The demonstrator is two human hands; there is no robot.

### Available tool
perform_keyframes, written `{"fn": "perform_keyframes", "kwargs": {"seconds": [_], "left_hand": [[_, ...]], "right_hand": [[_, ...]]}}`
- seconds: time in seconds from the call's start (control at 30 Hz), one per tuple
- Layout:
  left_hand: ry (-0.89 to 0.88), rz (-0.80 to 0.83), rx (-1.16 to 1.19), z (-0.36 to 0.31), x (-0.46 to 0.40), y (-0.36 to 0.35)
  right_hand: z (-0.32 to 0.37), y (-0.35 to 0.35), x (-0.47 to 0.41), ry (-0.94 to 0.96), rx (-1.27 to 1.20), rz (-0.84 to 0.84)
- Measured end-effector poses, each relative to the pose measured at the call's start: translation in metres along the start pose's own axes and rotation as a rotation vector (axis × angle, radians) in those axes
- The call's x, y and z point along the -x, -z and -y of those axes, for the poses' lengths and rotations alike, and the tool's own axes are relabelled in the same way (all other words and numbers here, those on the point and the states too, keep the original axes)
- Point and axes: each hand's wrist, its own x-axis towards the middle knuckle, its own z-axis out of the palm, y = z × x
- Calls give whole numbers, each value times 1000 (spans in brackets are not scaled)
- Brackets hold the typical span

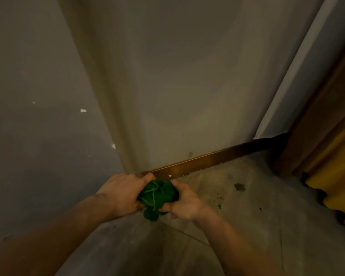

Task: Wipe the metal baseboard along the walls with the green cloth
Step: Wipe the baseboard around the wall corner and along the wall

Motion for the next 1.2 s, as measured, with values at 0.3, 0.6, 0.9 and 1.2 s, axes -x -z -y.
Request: {"fn": "perform_keyframes", "kwargs": {"seconds": [0.3,0.6,0.9,1.2], "left_hand": [[61,-109,111,-14,-54,-25],[247,-220,433,-26,-101,-136],[352,-258,576,-7,-131,-213],[503,-214,639,-11,-148,-240]], "right_hand": [[-12,39,-35,-15,-66,-94],[-89,48,-77,-90,-318,-351],[-133,27,-131,-144,-391,-435],[-155,11,-162,-138,-375,-458]]}}
